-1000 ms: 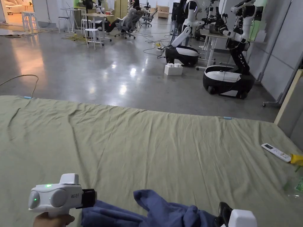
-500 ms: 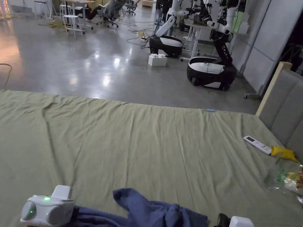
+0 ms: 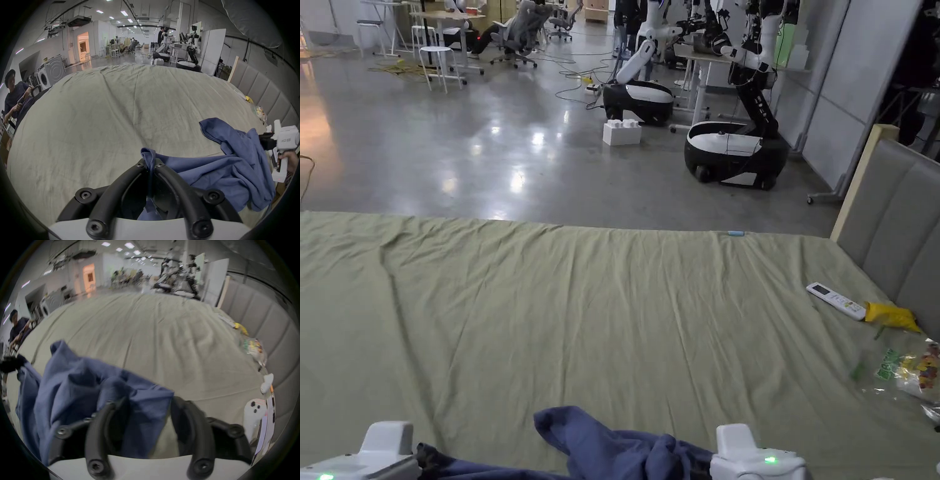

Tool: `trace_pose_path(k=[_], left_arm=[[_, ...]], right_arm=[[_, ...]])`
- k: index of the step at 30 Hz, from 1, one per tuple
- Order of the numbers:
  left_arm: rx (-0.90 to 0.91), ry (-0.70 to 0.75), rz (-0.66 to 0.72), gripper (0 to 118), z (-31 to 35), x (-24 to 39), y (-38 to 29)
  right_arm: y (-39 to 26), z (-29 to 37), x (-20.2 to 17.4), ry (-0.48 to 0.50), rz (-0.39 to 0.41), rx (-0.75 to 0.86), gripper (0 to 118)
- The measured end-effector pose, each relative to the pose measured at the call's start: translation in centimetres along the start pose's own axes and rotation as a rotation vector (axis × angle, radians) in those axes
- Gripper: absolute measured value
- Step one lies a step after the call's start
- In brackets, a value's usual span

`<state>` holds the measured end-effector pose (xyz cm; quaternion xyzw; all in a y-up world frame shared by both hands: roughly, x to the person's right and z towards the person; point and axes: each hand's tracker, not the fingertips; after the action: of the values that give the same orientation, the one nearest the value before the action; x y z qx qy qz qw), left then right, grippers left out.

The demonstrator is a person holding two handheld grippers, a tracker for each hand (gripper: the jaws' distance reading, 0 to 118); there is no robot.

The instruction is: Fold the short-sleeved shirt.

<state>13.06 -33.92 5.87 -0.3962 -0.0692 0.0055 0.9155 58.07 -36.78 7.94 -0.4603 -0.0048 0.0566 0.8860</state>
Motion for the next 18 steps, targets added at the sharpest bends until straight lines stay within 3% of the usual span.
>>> trace_pose_path(k=[1, 2, 3, 5, 9, 18], left_arm=[[0.005, 0.005, 0.005, 6, 0.4, -0.1, -0.3], [0.007, 0.006, 0.004, 6, 0.6, -0.1, -0.4], [0.017, 0.011, -0.003, 6, 1.9, 0.8, -0.6], [0.029, 0.011, 0.005, 6, 2.8, 1.1, -0.8], [0.055, 0.011, 0.011, 6, 4.1, 0.9, -0.1], [0.174, 0.018, 0.004, 6, 8.2, -0.2, 3.5]], right_arm=[[-0.3, -0.6, -0.5, 0.007, 0.031, -0.02, 44], [-0.7, -0.8, -1.0, 0.018, 0.042, -0.011, 18], [-1.0, -0.7, -1.5, -0.004, 0.063, 0.025, 13], [-1.0, -0.2, -1.9, -0.03, 0.087, 0.034, 8], [-1.2, 1.6, -0.6, -0.034, -0.024, 0.099, 5], [0.4, 10.3, 0.9, -0.06, -0.065, 0.363, 4]])
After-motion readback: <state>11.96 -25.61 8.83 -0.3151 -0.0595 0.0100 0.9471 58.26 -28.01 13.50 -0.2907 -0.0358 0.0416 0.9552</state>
